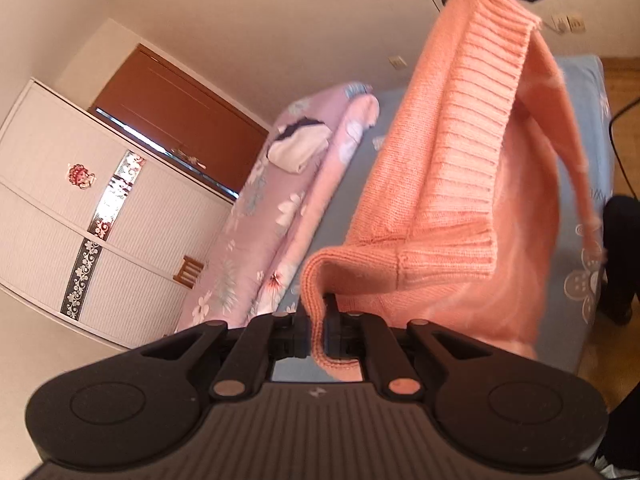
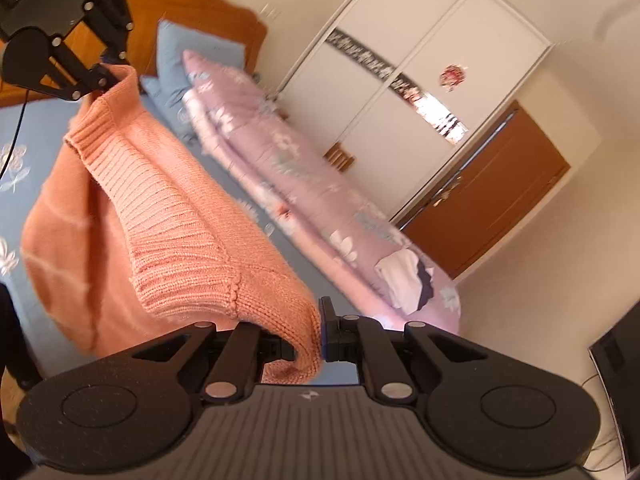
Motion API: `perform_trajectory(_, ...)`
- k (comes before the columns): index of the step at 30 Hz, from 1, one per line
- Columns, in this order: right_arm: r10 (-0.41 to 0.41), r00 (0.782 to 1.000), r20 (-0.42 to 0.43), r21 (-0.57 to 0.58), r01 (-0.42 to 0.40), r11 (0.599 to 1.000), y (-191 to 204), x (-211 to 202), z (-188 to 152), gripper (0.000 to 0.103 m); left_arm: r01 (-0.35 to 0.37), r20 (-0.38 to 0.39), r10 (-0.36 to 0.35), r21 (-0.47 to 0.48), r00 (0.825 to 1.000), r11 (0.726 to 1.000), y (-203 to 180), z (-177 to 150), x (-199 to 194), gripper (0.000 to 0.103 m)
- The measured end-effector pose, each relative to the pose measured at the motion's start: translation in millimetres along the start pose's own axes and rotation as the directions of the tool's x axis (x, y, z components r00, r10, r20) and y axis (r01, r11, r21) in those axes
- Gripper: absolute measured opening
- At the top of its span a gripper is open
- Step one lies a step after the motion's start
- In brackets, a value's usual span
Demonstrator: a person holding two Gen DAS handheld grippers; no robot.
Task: Fold clothes
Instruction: 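Lift the orange sweater high with both grippers, letting it hang open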
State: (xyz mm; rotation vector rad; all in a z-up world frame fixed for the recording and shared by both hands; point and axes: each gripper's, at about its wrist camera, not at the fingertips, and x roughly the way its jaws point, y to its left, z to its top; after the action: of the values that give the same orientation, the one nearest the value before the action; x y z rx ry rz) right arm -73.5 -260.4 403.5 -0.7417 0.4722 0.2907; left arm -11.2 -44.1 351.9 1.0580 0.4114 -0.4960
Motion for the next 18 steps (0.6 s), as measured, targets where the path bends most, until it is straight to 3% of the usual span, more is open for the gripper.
perform_trajectory(4, 0.017, 1.0, -0.01, 0.02, -0.016, 1.0, 0, 4, -7, 0.011, 0.02, -0.002, -0.02, -0.014, 1.0, 1.0, -5, -6, 9, 0.005)
perform_trajectory(11, 0.107, 0.99, -0.088, 0.032, -0.104, 0.994, 31, 46, -33, 0.011, 0.075, -0.083, -0.079, -0.048, 0.993, 0.996, -26, -31, 57, 0.006)
perform_trajectory(18, 0.085, 0.991, -0.1, 0.076, -0.077, 0.994, 39, 93, -36, 0.011, 0.063, -0.137, -0.079, -0.121, 0.987, 0.991, -21, -39, 103, 0.006)
